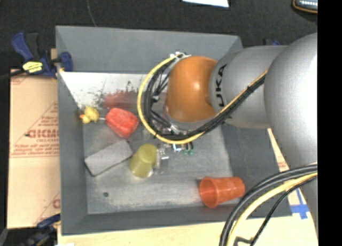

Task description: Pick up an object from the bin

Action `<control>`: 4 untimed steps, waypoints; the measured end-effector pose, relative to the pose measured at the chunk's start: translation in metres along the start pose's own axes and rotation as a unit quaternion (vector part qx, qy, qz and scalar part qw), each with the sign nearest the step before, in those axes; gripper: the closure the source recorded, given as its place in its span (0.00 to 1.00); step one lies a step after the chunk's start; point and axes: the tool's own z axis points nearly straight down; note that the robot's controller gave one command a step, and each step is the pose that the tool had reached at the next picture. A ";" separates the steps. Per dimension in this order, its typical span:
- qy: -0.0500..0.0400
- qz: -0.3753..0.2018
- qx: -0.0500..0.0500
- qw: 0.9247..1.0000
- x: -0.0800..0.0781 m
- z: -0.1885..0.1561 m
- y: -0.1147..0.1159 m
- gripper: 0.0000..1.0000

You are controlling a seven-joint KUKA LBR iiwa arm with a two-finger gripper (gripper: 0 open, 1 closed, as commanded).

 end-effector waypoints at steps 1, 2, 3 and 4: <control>0.000 0.069 0.000 0.998 0.001 0.019 0.014 1.00; 0.000 0.069 0.000 0.998 0.001 0.019 0.014 1.00; 0.000 0.069 0.000 0.998 0.001 0.019 0.014 1.00; -0.005 0.062 0.000 0.998 -0.001 -0.062 0.020 1.00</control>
Offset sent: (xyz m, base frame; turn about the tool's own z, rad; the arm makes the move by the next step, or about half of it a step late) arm 0.0000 0.0000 0.0000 0.0000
